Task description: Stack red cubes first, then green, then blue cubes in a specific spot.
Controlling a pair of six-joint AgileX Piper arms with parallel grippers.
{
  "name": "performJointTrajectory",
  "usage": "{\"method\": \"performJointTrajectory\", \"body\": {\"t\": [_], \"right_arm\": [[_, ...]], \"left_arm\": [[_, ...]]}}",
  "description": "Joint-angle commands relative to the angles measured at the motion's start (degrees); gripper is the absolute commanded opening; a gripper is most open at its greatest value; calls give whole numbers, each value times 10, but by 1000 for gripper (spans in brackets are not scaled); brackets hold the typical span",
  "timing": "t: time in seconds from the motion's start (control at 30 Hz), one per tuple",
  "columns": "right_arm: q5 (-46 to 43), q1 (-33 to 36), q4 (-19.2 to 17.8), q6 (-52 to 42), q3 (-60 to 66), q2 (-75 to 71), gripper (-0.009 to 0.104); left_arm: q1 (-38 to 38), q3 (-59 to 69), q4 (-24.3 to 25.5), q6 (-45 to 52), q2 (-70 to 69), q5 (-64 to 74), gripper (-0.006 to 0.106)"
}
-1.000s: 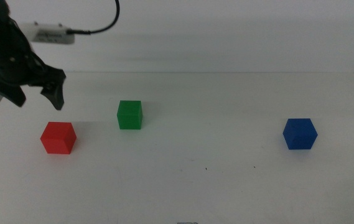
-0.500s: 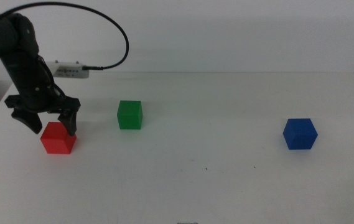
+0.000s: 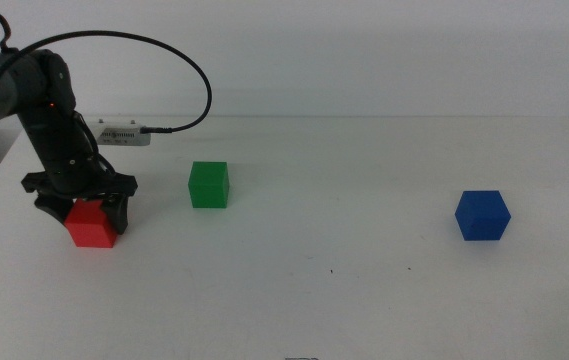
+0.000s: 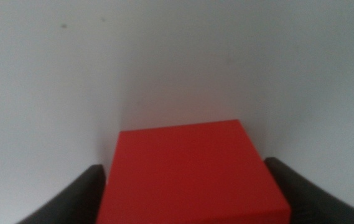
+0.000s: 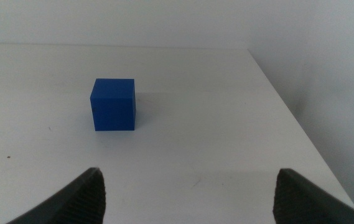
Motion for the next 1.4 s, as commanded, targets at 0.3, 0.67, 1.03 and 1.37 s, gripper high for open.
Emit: {"method": "performJointTrajectory", "body": {"t": [0.3,0.67,1.03,1.37], "right_arm": [[-45,-4,-9,-7,-5,-9,94],[-45,-4,-9,-7,-5,-9,94],[-45,-4,-9,-7,-5,-9,94],[-45,-4,-9,-7,-5,-8,94]], "left_arm": [[-14,-16,-29,-47,-76,53,4],[-178,-15,10,-310,-168,89,-1],[-335,-16,8,-416,-153,40,-1],[-379,-63,1,-459,-77,37,-1]]}}
